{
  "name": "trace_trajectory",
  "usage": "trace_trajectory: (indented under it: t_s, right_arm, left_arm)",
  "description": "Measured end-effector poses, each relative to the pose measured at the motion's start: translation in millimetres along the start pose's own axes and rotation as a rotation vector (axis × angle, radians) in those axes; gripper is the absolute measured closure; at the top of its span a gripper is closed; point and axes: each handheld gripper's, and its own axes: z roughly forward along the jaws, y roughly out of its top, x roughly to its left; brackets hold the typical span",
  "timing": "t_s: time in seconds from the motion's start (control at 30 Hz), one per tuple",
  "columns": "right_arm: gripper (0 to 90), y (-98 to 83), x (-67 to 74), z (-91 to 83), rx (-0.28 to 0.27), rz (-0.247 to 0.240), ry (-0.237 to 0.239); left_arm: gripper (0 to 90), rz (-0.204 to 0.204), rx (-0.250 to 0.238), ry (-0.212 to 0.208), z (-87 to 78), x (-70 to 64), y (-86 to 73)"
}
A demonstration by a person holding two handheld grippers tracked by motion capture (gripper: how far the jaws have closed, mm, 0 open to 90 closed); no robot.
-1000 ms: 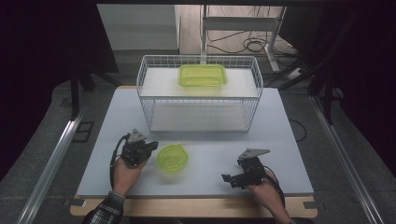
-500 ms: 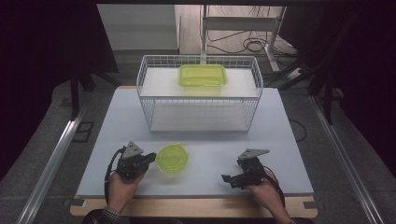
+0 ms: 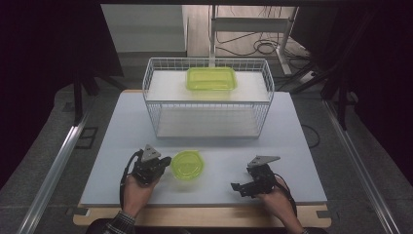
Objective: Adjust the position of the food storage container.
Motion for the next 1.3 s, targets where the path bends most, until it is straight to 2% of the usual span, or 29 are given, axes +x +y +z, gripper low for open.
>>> trace_trajectory:
  t_s: [0.33, 0.57, 0.7, 0.9, 1.0, 1.07, 1.1, 1.3]
  right_arm:
    - [8.0, -0.1, 0.2, 0.6, 0.001, -0.002, 0.006]
    - [8.0, -0.2, 0.0, 0.2, -0.002, 0.002, 0.008]
    - [8.0, -0.3, -0.3, -0.6, -0.004, 0.004, 0.007]
    - [8.0, -0.2, -0.7, -1.5, -0.009, 0.003, 0.005]
    - [8.0, -0.2, -0.9, -2.0, -0.013, -0.002, 0.006]
    - [7.9, -0.1, -0.9, -2.3, -0.017, -0.006, 0.005]
    - [7.9, 0.0, -0.8, -2.6, -0.02, -0.008, 0.005]
    - [7.7, -0.1, -1.5, -4.0, -0.037, -0.019, 0.007]
  left_arm:
    - [88.1, 0.036, 0.003, -0.037, 14.0, -14.2, 8.0]
    - [88.1, 0.047, 0.009, -0.083, 21.9, -22.9, 11.2]
    - [87.5, 0.047, 0.008, -0.089, 20.9, -24.0, 11.4]
    - [85.8, 0.019, -0.009, -0.097, 11.4, -18.2, 8.6]
    - [80.4, 0.013, -0.019, -0.108, 5.7, -17.4, 5.7]
    - [71.2, 0.022, -0.029, -0.108, 0.7, -17.0, 3.9]
    - [71.2, 0.025, -0.03, -0.106, -2.3, -16.6, 3.0]
    - [45.6, 0.034, -0.023, -0.085, -14.3, -12.0, -6.1]
